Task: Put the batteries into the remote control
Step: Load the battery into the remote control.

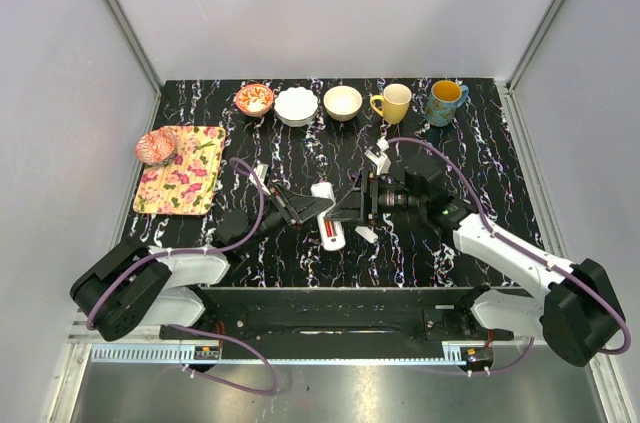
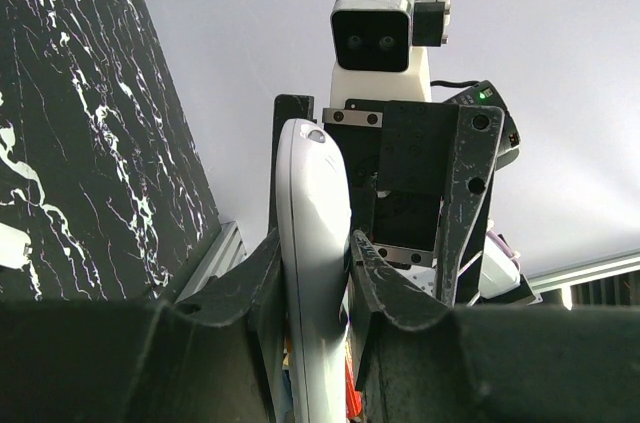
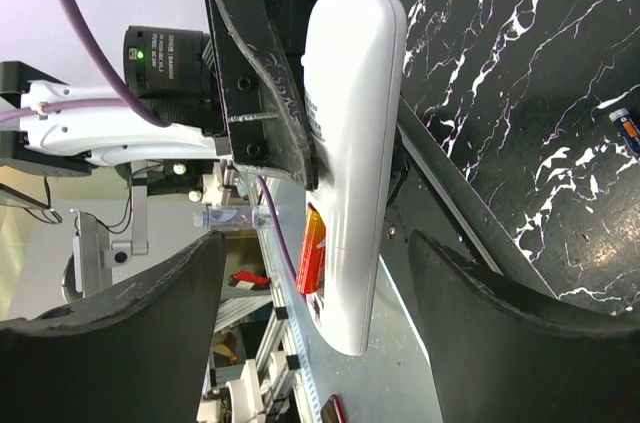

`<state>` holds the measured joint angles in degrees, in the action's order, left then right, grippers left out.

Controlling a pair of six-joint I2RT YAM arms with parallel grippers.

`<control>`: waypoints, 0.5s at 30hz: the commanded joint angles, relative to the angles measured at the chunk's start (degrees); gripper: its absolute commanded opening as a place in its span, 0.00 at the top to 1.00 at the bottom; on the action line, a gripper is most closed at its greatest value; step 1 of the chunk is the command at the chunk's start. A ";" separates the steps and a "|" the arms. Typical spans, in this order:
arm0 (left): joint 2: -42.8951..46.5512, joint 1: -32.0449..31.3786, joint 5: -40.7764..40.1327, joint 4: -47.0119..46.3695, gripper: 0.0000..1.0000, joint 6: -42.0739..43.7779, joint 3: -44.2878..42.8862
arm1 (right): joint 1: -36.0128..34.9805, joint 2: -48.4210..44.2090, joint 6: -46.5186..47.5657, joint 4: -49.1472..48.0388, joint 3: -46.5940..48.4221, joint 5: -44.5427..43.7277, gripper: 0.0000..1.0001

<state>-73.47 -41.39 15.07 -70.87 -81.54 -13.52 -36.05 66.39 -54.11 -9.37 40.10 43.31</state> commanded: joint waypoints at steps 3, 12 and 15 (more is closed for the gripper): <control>-0.09 0.25 0.57 -24.49 1.00 -0.73 -2.92 | 0.19 0.32 5.41 5.31 4.11 4.15 0.26; -0.62 0.17 0.84 -24.49 1.00 -0.82 -3.80 | 0.19 1.55 6.82 7.52 4.11 5.29 0.36; -0.71 0.17 1.10 -24.49 1.00 -0.90 -3.80 | 0.19 2.08 6.47 6.73 3.94 5.56 0.38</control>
<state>-73.80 -41.39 15.27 -70.89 -81.56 -15.03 -36.03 67.96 -48.64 -1.74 42.09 46.83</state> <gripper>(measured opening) 0.288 0.630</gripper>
